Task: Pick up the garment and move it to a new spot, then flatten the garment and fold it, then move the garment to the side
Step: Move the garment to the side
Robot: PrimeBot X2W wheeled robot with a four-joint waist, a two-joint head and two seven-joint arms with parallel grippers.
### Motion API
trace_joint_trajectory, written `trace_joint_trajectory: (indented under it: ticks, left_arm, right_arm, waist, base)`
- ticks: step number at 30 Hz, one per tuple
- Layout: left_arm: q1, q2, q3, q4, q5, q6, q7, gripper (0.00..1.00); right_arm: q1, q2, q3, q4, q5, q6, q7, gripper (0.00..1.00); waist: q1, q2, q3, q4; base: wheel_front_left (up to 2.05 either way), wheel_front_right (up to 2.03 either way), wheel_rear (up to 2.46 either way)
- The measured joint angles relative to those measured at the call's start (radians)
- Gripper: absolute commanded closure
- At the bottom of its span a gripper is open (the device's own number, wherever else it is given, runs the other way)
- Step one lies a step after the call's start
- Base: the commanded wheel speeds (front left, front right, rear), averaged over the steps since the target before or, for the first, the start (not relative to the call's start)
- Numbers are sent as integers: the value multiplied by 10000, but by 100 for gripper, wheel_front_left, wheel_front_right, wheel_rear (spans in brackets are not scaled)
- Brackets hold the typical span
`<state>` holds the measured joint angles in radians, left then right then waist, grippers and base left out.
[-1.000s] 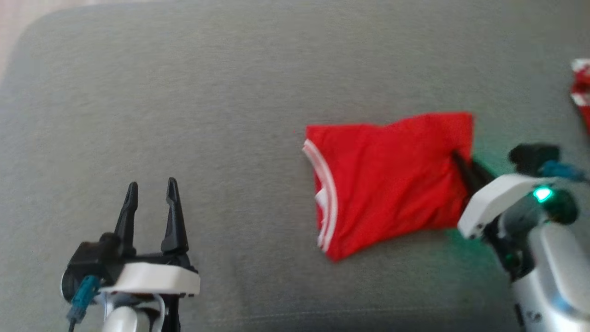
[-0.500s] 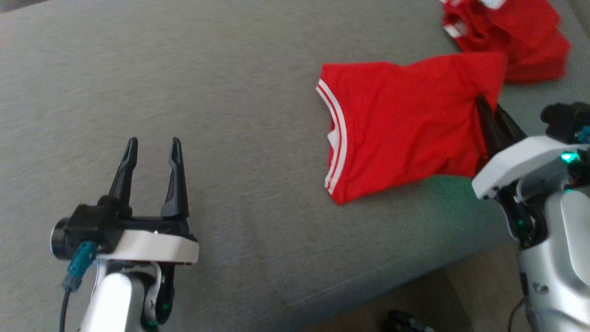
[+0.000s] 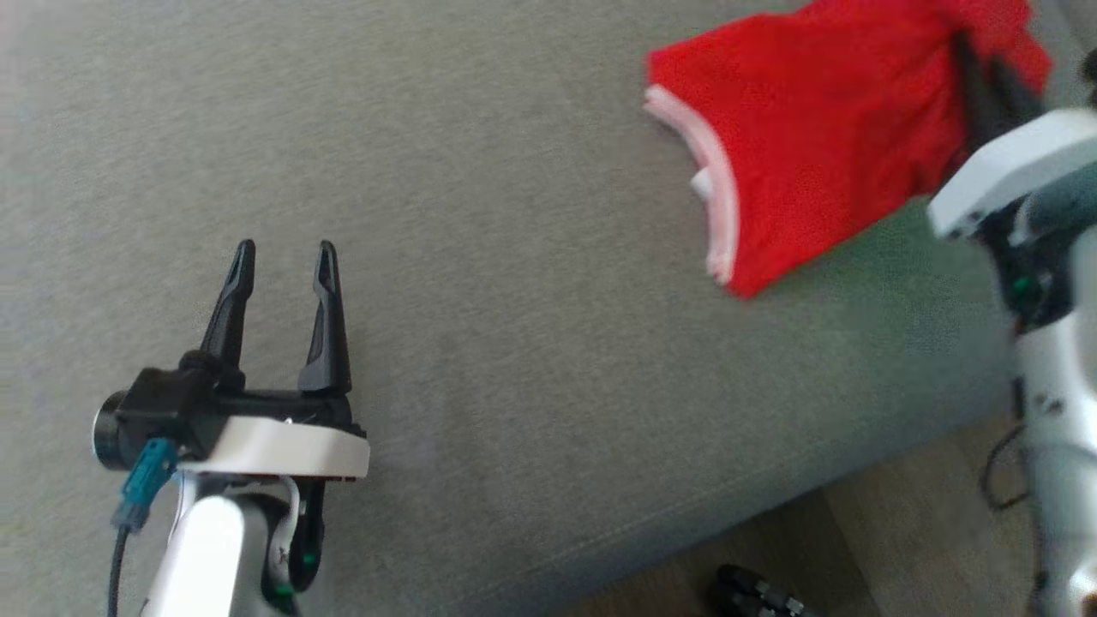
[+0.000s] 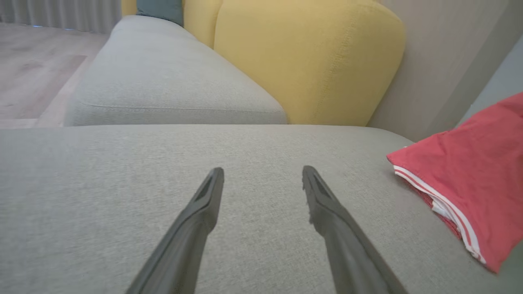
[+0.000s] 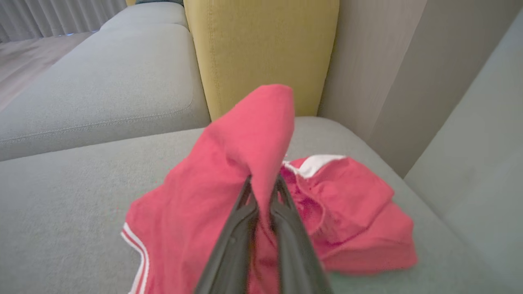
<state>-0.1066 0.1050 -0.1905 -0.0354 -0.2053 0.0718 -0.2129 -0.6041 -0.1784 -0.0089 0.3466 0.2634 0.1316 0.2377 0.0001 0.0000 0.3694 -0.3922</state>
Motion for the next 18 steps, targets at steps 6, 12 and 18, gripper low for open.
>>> trace_joint_trajectory:
  ticks: [6, 12, 18]
  left_arm:
    - [-5, -153, -27, 46, -105, 136, -178, 0]
    - [4, -205, -38, 86, -263, 167, -278, 0]
    - [12, -255, -194, 146, -263, 165, -357, 0]
  right_arm:
    - [-1135, -888, -410, 1118, -738, 0, 190, 100]
    - [-1552, -2031, -759, 1822, -1488, 0, 571, 100]
    - [-1861, -3026, -1156, 2176, -2125, 0, 677, 100]
  waist:
    - [0, 0, -139, 773]
    - [0, 0, -227, 1543]
    - [0, 0, -204, 2089]
  base:
    - [0, 0, 0]
    - [0, 0, 0]
    - [0, 0, 0]
